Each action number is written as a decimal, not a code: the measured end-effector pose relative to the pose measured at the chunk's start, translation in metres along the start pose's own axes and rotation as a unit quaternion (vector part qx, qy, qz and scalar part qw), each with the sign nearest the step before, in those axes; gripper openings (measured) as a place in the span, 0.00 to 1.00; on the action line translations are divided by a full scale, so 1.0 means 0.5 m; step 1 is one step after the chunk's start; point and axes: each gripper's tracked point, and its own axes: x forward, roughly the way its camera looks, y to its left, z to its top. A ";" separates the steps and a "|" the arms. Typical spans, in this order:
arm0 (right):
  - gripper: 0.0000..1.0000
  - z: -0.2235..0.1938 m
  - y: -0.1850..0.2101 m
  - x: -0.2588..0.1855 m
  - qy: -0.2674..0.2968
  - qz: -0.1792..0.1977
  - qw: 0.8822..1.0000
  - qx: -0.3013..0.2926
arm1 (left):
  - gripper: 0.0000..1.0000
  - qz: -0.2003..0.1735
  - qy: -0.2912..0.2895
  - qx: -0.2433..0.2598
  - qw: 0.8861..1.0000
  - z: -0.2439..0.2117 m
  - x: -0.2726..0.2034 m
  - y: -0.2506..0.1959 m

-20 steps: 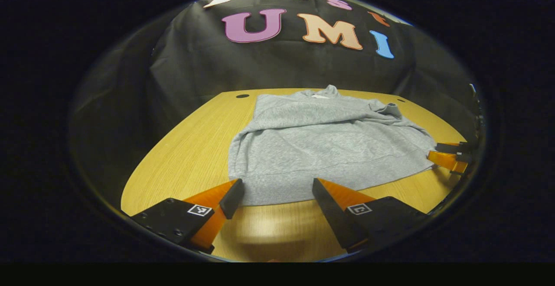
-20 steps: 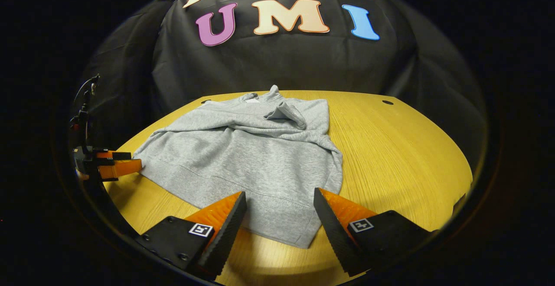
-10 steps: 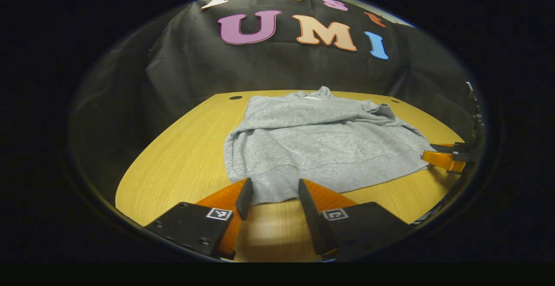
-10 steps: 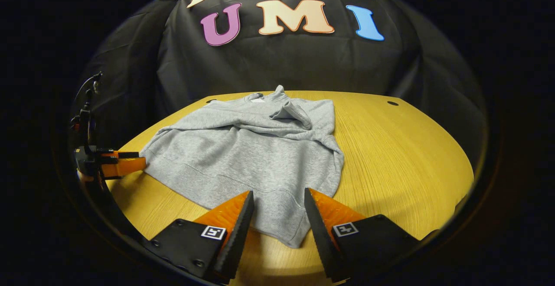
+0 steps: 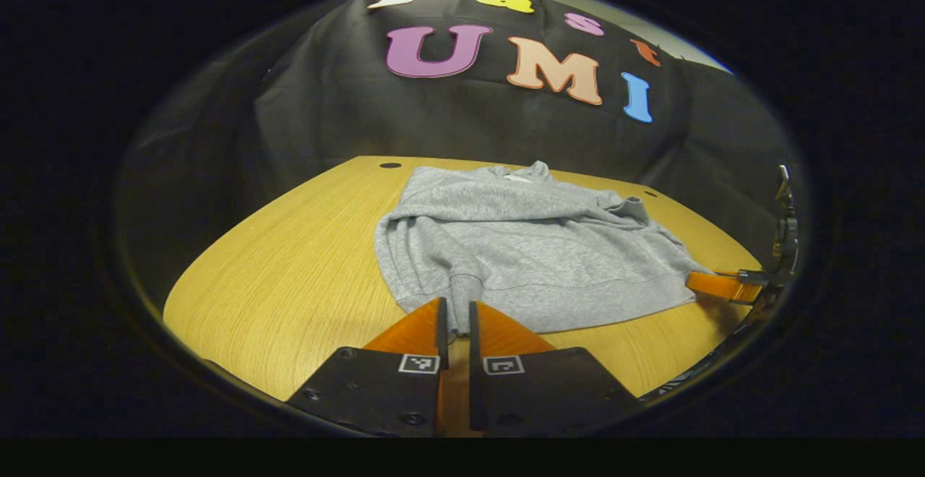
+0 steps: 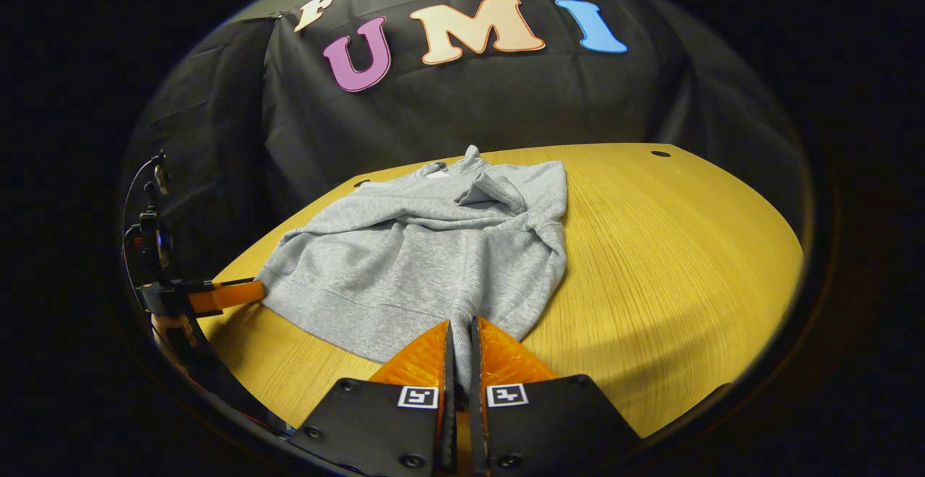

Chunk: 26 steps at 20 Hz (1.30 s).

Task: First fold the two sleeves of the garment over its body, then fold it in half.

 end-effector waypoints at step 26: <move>0.06 0.261 0.013 0.027 -0.090 0.012 0.995 -0.047 | 0.00 -0.063 -0.136 -0.024 0.988 0.259 0.017 -0.047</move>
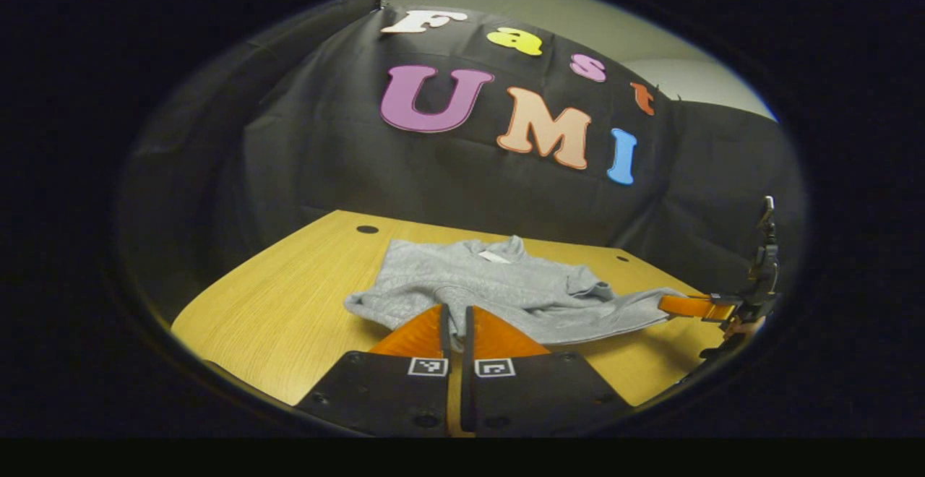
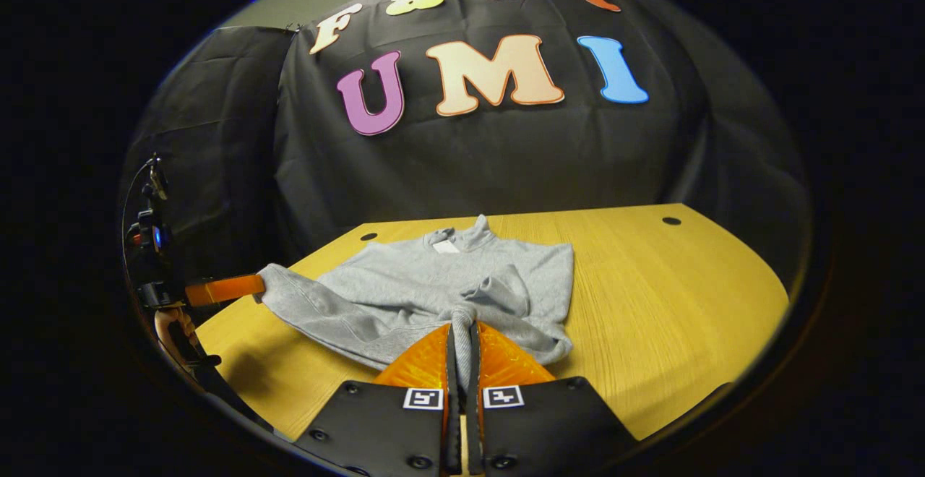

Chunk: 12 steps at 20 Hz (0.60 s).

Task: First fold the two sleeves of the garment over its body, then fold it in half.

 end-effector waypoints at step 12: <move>0.06 0.085 -0.057 0.153 -0.005 -0.017 1.000 -0.012 | 0.01 -0.015 -0.021 -0.008 1.000 0.088 0.183 0.006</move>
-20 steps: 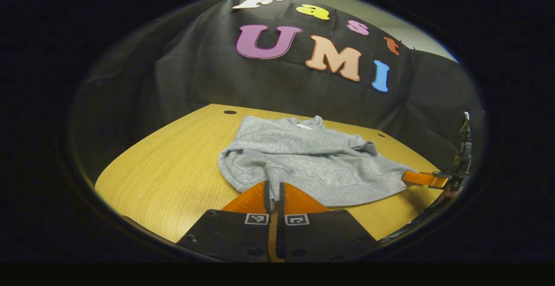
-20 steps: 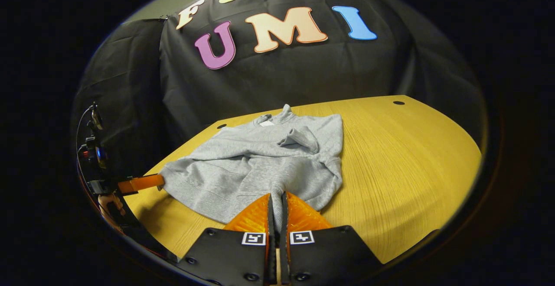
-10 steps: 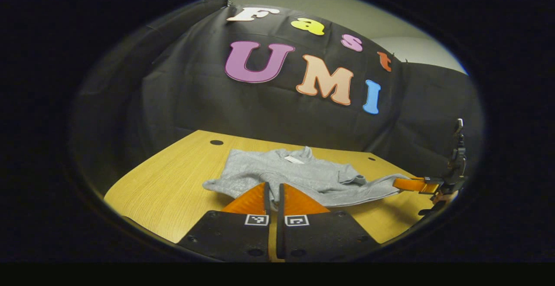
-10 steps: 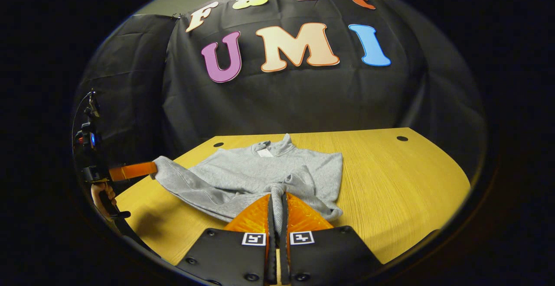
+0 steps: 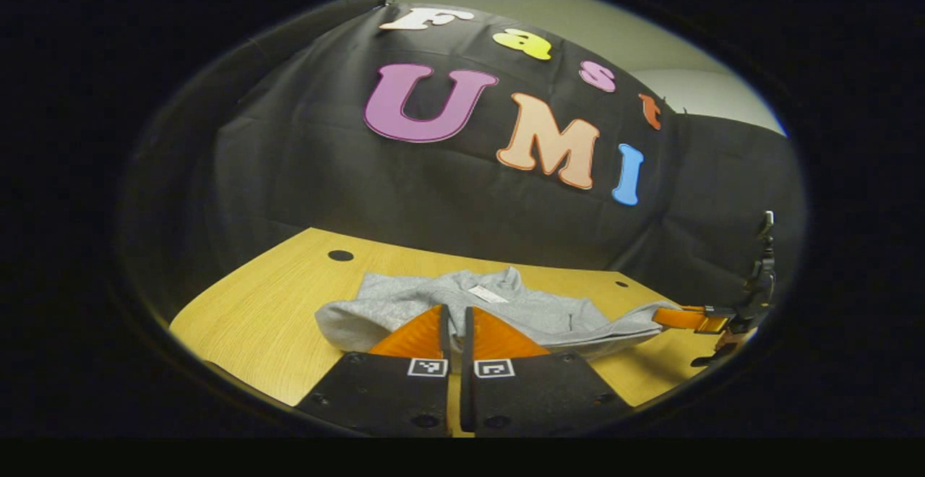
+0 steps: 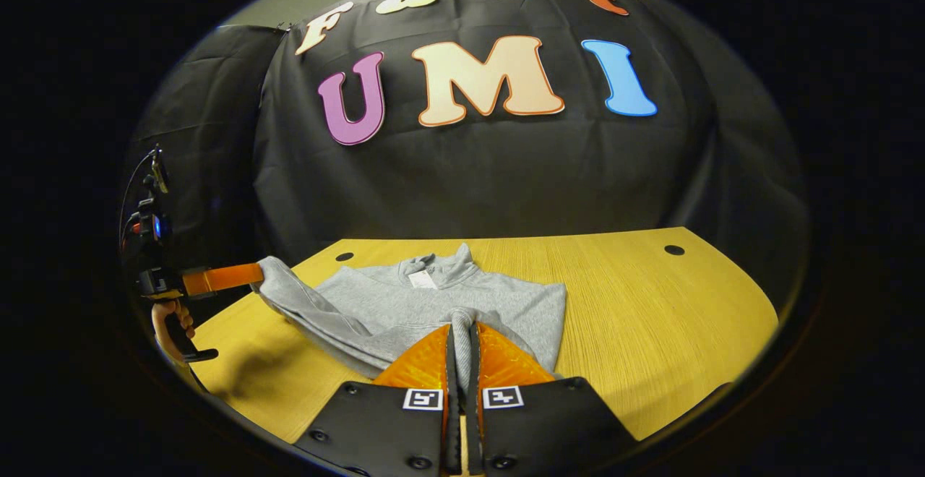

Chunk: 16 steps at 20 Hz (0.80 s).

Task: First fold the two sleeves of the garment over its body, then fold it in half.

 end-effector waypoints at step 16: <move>0.11 -0.051 -0.039 0.146 0.041 -0.004 0.999 0.029 | 0.00 0.049 0.056 0.049 0.996 -0.081 0.157 0.047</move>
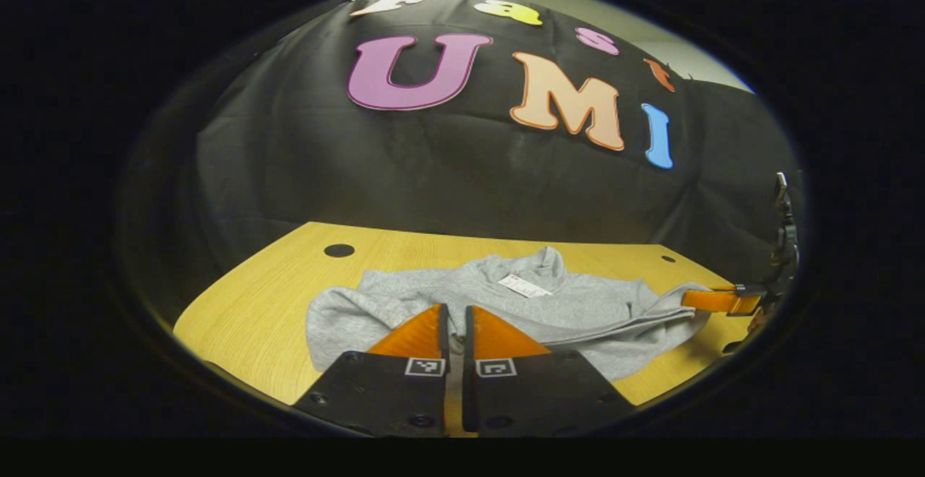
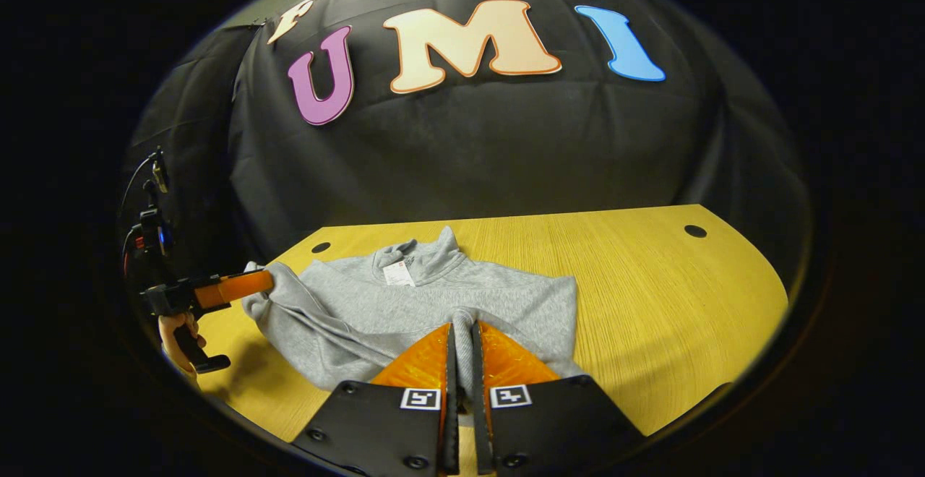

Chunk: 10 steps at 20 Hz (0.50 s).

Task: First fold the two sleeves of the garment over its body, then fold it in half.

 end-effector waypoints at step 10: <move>0.98 0.110 0.021 -0.065 -0.093 0.009 0.996 -0.010 | 0.93 0.042 -0.091 0.039 0.994 0.124 -0.071 0.028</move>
